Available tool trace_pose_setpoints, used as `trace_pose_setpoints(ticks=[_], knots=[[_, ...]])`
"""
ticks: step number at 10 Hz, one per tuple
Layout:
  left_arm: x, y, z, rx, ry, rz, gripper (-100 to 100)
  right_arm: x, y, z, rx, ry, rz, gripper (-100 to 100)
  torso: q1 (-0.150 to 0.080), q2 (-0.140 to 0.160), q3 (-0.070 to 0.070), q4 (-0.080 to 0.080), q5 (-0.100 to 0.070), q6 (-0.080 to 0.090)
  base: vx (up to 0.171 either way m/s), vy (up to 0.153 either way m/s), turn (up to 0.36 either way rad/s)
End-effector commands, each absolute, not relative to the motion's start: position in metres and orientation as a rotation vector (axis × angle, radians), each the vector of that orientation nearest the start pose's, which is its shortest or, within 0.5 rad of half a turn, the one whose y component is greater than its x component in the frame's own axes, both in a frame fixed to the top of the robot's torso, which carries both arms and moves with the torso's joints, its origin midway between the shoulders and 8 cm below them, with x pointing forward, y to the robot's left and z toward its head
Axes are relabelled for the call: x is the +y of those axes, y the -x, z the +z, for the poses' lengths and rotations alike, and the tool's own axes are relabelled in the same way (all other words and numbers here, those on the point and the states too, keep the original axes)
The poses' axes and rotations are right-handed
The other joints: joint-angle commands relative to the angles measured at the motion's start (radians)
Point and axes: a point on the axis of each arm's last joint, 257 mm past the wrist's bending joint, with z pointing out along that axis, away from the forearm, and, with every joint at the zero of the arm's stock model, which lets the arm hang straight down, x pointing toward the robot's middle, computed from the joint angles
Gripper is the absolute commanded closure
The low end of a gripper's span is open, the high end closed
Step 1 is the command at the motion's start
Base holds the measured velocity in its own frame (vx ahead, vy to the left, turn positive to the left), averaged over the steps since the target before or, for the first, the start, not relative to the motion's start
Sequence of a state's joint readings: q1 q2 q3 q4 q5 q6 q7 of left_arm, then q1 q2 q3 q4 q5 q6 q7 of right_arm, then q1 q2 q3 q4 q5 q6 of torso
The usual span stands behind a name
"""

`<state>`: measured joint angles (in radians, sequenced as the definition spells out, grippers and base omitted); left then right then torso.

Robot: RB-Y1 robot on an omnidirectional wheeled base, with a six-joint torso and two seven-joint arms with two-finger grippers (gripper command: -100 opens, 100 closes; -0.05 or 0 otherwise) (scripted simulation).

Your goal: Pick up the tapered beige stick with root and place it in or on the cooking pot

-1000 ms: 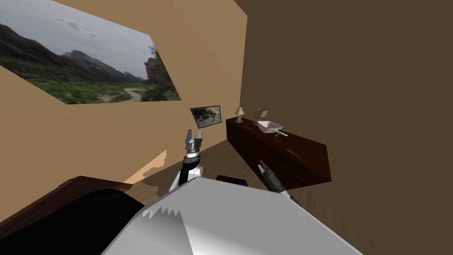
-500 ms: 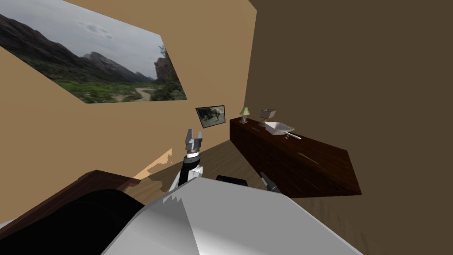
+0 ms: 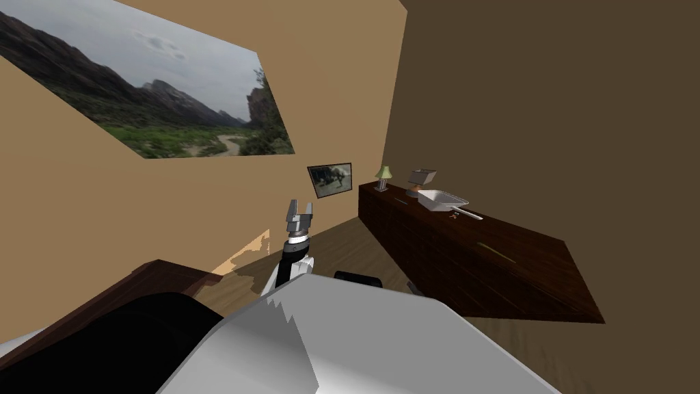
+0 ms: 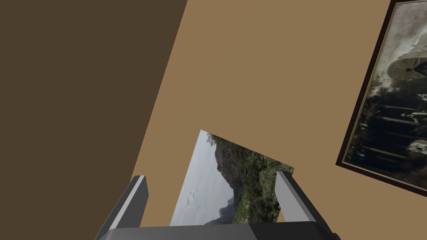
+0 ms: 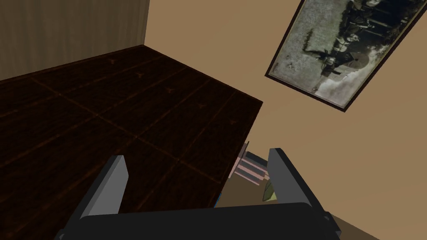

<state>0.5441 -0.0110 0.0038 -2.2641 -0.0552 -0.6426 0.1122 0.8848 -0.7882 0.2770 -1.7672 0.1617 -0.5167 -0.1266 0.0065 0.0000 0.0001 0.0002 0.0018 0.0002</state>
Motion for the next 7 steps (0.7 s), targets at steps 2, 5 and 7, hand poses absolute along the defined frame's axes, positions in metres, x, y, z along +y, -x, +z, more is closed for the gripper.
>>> trace_pose_setpoints(ticks=[2, 5, 7], knots=[[0.274, -0.320, 0.029, 0.555, 0.596, -1.377, 0, -0.297, -0.159, -0.382, 2.104, -0.748, 0.991, -100, -0.001, 0.000, 0.000, 0.000, 0.000, 0.000, 0.033, 0.067, 0.014], [0.274, -0.320, 0.029, 0.555, 0.596, -1.377, 0, -0.320, -0.131, -0.400, 2.217, -0.706, 0.914, -100, -0.003, 0.001, 0.001, 0.000, 0.000, 0.000, 0.036, 0.062, 0.032], [0.274, -0.320, 0.029, 0.555, 0.596, -1.377, 0, -0.346, -0.104, -0.413, 2.327, -0.656, 0.831, -100, -0.004, 0.001, 0.001, 0.000, -0.001, 0.000, 0.046, 0.072, 0.038]])
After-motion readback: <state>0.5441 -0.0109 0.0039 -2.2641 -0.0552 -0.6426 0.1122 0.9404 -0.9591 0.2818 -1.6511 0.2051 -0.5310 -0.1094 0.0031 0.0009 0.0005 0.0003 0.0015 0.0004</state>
